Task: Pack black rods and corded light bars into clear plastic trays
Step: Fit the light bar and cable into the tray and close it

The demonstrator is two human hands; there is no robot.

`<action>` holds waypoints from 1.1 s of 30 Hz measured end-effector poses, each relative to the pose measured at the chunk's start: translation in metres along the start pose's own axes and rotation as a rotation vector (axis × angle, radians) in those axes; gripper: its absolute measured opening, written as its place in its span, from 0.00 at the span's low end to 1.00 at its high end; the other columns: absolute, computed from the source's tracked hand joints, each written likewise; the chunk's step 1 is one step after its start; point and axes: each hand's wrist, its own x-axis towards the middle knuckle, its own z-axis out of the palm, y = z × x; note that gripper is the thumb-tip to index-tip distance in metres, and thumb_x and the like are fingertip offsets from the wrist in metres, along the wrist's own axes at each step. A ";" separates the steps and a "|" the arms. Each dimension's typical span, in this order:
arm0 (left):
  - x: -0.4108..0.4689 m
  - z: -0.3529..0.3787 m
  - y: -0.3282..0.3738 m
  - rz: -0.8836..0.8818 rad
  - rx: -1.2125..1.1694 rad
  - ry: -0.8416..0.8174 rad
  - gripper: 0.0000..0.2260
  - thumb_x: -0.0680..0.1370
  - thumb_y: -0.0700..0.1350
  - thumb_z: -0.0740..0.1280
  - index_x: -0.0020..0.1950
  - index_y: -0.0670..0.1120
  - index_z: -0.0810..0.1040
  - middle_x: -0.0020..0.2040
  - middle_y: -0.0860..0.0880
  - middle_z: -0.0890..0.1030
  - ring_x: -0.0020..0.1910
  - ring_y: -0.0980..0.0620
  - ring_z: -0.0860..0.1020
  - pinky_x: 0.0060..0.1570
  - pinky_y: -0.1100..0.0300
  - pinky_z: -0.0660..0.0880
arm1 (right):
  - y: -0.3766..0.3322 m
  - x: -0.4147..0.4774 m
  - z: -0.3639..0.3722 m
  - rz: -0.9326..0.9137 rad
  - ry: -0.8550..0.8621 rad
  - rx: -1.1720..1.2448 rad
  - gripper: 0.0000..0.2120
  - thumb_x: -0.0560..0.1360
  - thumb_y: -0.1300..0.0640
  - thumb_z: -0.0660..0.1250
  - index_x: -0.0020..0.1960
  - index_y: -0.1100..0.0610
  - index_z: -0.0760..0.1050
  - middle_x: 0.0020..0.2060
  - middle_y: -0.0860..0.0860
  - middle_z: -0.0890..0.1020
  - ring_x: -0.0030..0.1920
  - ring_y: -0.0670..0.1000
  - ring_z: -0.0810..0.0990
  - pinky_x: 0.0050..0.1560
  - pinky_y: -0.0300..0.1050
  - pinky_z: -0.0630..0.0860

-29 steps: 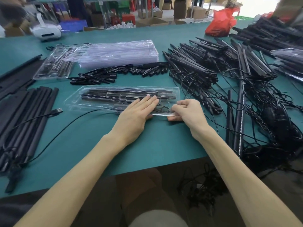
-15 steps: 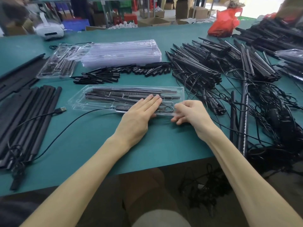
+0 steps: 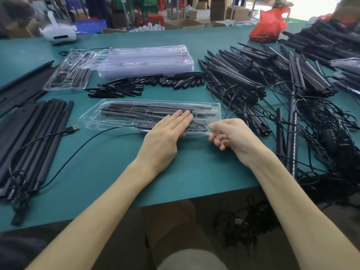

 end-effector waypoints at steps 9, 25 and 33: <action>0.000 0.003 0.000 0.006 0.008 -0.015 0.23 0.83 0.36 0.60 0.79 0.46 0.65 0.78 0.51 0.66 0.79 0.53 0.60 0.79 0.57 0.55 | 0.000 -0.001 0.001 0.007 0.038 -0.048 0.02 0.78 0.64 0.65 0.47 0.63 0.74 0.29 0.55 0.81 0.23 0.47 0.73 0.21 0.37 0.68; 0.000 0.003 -0.001 0.007 0.024 -0.014 0.23 0.83 0.37 0.60 0.79 0.46 0.65 0.78 0.51 0.66 0.79 0.54 0.61 0.79 0.57 0.55 | 0.000 0.001 0.002 0.001 0.046 -0.077 0.03 0.78 0.65 0.64 0.47 0.65 0.75 0.28 0.55 0.81 0.23 0.47 0.74 0.21 0.38 0.69; 0.000 0.005 -0.002 0.021 0.022 -0.004 0.24 0.83 0.35 0.60 0.79 0.45 0.65 0.78 0.50 0.66 0.79 0.52 0.61 0.79 0.57 0.54 | 0.000 0.000 0.002 -0.018 0.044 -0.071 0.03 0.79 0.66 0.64 0.47 0.65 0.75 0.28 0.55 0.81 0.23 0.47 0.74 0.21 0.38 0.69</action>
